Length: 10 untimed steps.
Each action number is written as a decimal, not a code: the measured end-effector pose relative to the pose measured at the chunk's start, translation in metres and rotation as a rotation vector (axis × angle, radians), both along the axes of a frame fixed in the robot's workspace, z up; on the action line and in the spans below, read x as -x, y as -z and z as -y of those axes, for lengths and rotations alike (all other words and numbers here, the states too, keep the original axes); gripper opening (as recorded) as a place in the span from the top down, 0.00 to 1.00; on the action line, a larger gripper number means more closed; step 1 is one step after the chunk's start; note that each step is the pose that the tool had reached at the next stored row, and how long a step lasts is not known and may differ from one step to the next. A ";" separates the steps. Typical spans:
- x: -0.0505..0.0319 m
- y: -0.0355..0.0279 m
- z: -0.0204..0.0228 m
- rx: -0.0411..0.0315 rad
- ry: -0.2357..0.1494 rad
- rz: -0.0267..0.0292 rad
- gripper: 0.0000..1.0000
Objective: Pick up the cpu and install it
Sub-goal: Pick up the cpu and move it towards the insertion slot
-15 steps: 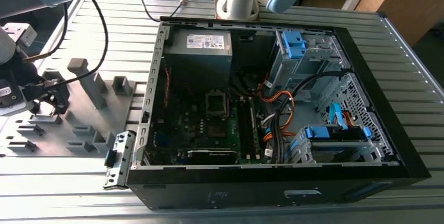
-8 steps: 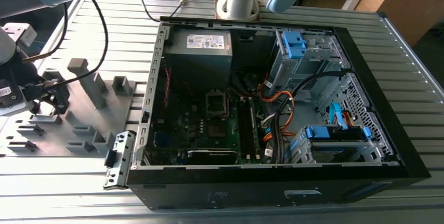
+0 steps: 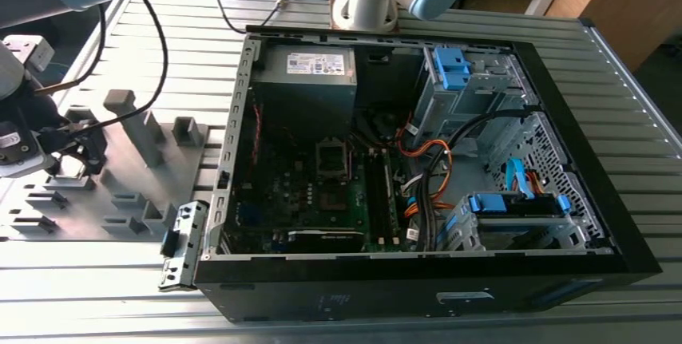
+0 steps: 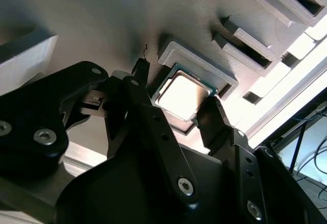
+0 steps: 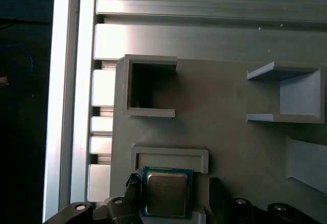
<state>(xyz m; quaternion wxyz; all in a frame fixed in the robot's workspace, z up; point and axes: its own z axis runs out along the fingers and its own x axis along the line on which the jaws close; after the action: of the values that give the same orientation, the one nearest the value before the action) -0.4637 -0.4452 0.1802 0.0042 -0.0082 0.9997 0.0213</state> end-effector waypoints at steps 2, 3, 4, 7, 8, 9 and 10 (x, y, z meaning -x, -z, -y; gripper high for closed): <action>0.0006 0.0000 0.0000 -0.0001 0.000 0.0000 0.36; 0.0011 0.0001 -0.0001 -0.0001 0.000 0.0001 0.36; 0.0016 0.0001 -0.0001 -0.0001 0.000 0.0001 0.36; 0.0024 0.0000 -0.0002 -0.0001 0.000 0.0000 0.36; 0.0024 0.0000 -0.0002 -0.0001 0.000 0.0001 0.36; 0.0026 0.0001 -0.0002 -0.0001 0.000 0.0001 0.36; 0.0028 0.0001 -0.0002 0.0000 0.000 0.0001 0.36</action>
<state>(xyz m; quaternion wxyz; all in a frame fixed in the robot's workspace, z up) -0.4664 -0.4449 0.1802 0.0043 -0.0082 0.9997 0.0213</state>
